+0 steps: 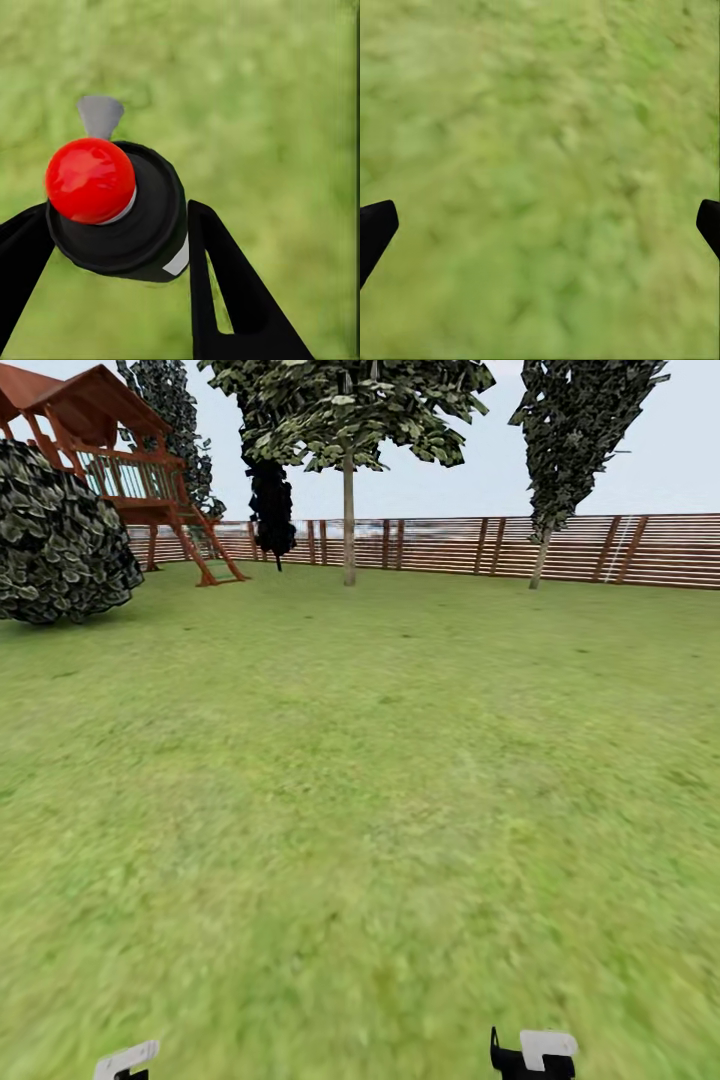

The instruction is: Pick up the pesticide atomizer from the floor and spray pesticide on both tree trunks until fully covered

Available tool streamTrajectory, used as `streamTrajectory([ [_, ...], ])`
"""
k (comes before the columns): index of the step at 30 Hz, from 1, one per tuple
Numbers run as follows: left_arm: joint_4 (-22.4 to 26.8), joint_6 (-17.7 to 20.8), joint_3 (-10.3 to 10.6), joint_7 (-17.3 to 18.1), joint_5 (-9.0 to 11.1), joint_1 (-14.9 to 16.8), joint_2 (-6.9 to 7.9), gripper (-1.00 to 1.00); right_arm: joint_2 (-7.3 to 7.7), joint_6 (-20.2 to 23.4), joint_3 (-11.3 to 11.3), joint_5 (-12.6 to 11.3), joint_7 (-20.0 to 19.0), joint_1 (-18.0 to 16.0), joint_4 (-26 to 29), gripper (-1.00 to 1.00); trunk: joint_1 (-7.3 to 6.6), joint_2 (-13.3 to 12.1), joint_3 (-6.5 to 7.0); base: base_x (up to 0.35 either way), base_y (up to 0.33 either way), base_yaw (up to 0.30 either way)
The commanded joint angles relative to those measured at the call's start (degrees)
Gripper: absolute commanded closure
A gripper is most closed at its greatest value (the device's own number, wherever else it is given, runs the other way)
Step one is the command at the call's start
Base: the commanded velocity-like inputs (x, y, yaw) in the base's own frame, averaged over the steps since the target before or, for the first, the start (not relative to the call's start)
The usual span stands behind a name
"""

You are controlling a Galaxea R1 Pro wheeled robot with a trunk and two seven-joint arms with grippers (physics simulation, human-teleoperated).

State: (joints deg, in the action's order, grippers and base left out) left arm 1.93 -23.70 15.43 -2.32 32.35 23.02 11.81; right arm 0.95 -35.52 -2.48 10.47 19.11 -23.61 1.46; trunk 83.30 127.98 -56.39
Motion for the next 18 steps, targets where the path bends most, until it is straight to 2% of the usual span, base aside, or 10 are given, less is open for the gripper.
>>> streamTrajectory([
  [1,0.01,-0.12,0.48,-0.25,0.26,0.02,0.02,1.0,-0.01,-0.08,-0.27,0.61,0.35,-0.04,-0.05,-1.0,0.03,0.02,-0.05,0.338,0.0,0.0],
  [18,0.08,-0.12,0.48,-0.27,0.26,0.01,0.01,1.0,-0.05,-0.08,-0.27,0.61,0.32,-0.04,-0.05,-1.0,0.03,0.02,-0.05,0.339,0.0,0.0],
])
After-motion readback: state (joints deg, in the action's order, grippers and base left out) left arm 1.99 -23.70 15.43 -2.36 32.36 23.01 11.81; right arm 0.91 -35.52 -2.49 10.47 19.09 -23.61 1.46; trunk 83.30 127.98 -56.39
